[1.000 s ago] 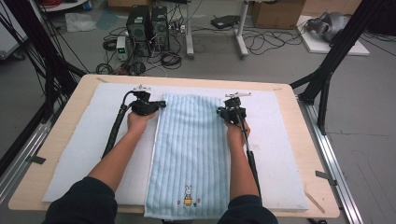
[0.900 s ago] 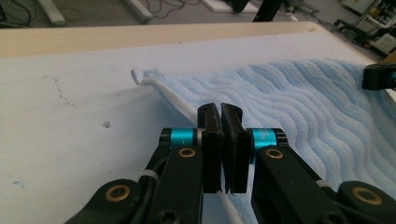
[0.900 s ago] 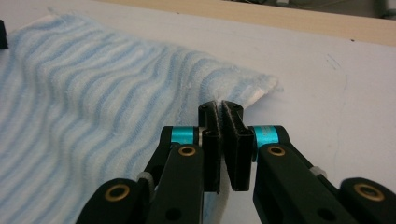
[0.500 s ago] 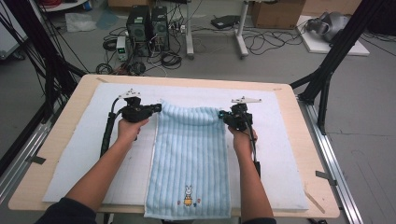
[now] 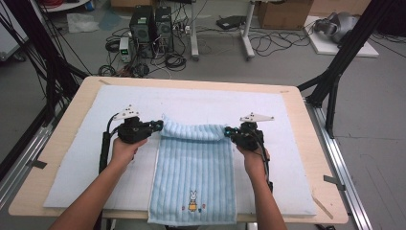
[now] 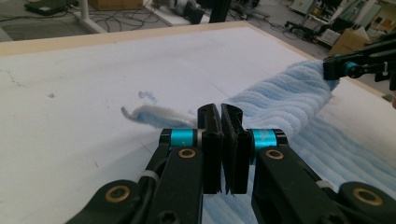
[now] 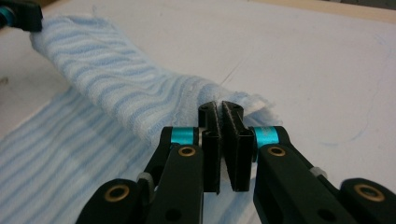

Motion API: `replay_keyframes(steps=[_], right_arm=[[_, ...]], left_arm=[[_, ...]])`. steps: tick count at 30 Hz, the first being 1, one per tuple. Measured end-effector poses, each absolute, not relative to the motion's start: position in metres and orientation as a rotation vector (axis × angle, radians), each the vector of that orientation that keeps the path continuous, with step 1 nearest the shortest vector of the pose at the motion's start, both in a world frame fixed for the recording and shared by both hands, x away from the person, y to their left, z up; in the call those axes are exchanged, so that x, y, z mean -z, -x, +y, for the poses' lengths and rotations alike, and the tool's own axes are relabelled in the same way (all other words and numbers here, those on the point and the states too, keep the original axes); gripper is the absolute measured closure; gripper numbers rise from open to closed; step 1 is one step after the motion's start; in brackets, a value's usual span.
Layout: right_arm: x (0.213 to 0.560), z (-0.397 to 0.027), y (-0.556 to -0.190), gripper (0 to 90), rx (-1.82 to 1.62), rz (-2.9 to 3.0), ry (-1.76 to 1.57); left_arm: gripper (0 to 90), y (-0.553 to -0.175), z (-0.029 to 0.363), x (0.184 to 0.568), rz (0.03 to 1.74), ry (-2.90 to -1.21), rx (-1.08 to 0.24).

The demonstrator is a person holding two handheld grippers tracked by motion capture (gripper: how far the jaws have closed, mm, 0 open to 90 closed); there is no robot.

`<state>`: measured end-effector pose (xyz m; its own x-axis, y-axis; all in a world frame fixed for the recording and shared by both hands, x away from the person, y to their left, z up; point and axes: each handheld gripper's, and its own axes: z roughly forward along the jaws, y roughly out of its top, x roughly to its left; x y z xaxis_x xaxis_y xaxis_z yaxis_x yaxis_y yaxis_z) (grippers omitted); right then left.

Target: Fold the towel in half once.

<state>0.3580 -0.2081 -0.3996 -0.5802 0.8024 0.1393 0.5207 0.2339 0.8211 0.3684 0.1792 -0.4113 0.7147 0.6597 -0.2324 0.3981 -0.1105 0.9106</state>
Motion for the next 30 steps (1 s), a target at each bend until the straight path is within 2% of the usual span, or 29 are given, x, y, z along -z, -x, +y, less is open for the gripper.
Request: replay_keyframes(steps=[8, 17, 18, 19, 20, 22, 24, 26, 30], right_arm=[[0.413, -0.210, -0.332, 86.0, -1.247, 2.266, -1.210], [0.431, -0.211, -0.316, 85.7, -1.164, 2.348, -1.255], [0.433, -0.211, -0.315, 84.8, -1.158, 2.357, -1.271], [0.434, -0.211, -0.315, 82.5, -1.158, 2.353, -1.269], [0.434, -0.212, -0.315, 77.9, -1.163, 2.343, -1.276], [0.431, -0.214, -0.315, 68.8, -1.194, 2.308, -1.283], [0.426, -0.217, -0.313, 59.8, -1.217, 2.268, -1.291], [0.422, -0.219, -0.312, 55.8, -1.232, 2.245, -1.289], [0.421, -0.222, -0.310, 50.3, -1.240, 2.223, -1.292]], left_arm=[[86.3, -0.339, 0.183, 0.426, 0.808, -1.804, -0.237], [85.3, -0.325, 0.191, 0.442, 0.827, -1.836, -0.151], [83.1, -0.325, 0.191, 0.444, 0.838, -1.840, -0.152], [74.4, -0.326, 0.190, 0.445, 0.863, -1.838, -0.172], [61.7, -0.327, 0.191, 0.445, 0.890, -1.841, -0.195], [50.2, -0.331, 0.194, 0.442, 0.923, -1.824, -0.241], [46.5, -0.336, 0.198, 0.438, 0.941, -1.796, -0.265], [43.7, -0.344, 0.201, 0.434, 0.977, -1.767, -0.268], [43.6, -0.362, 0.203, 0.428, 1.029, -1.724, -0.270]])
